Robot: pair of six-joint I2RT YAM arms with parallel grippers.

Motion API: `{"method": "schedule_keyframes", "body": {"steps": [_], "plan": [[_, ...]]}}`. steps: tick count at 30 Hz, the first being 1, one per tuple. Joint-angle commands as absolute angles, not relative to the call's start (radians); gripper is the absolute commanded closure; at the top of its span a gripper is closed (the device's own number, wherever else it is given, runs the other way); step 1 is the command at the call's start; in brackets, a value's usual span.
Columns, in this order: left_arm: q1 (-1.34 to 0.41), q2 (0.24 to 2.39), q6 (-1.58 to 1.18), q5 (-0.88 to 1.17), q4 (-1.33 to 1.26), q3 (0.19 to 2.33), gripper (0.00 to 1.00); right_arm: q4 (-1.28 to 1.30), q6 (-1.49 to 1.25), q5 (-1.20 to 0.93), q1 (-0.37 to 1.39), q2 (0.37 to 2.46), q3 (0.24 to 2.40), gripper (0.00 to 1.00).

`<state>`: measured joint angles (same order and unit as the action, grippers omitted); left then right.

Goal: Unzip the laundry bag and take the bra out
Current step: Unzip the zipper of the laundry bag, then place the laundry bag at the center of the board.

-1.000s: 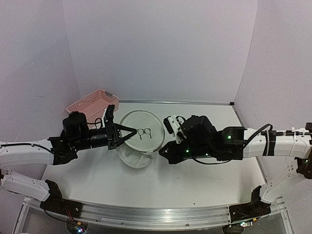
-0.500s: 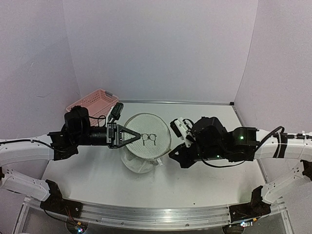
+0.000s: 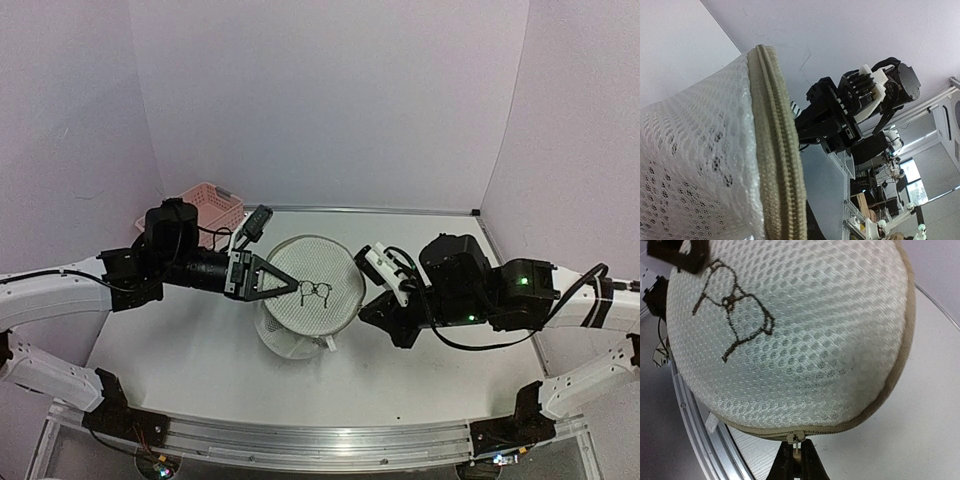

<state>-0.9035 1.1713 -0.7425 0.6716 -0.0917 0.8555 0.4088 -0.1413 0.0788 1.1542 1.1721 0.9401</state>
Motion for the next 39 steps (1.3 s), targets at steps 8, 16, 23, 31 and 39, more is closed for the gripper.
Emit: {"method": "schedule_keyframes", "body": {"steps": [8, 16, 23, 31, 39], "plan": [[-0.941, 1.206, -0.611, 0.819, 0.048, 0.95, 1.0, 0.396, 0.298, -0.006, 1.169, 1.134, 0.946, 1.0], [-0.946, 1.167, -0.556, 0.827, 0.094, 0.952, 1.0, 0.408, 0.287, 0.22, 1.169, 1.156, 0.9, 1.0], [-0.947, 1.232, -0.535, 0.736, 0.138, 0.971, 1.0, 0.39, 0.203, 0.195, 1.169, 1.198, 0.874, 1.0], [-0.941, 1.35, -0.521, 0.598, 0.179, 1.042, 0.93, 0.286, 0.075, 0.065, 1.178, 1.228, 0.817, 1.0], [-0.865, 1.461, -0.524, 0.52, 0.205, 1.075, 0.88, 0.206, -0.104, 0.037, 1.187, 1.26, 0.761, 1.0]]}}
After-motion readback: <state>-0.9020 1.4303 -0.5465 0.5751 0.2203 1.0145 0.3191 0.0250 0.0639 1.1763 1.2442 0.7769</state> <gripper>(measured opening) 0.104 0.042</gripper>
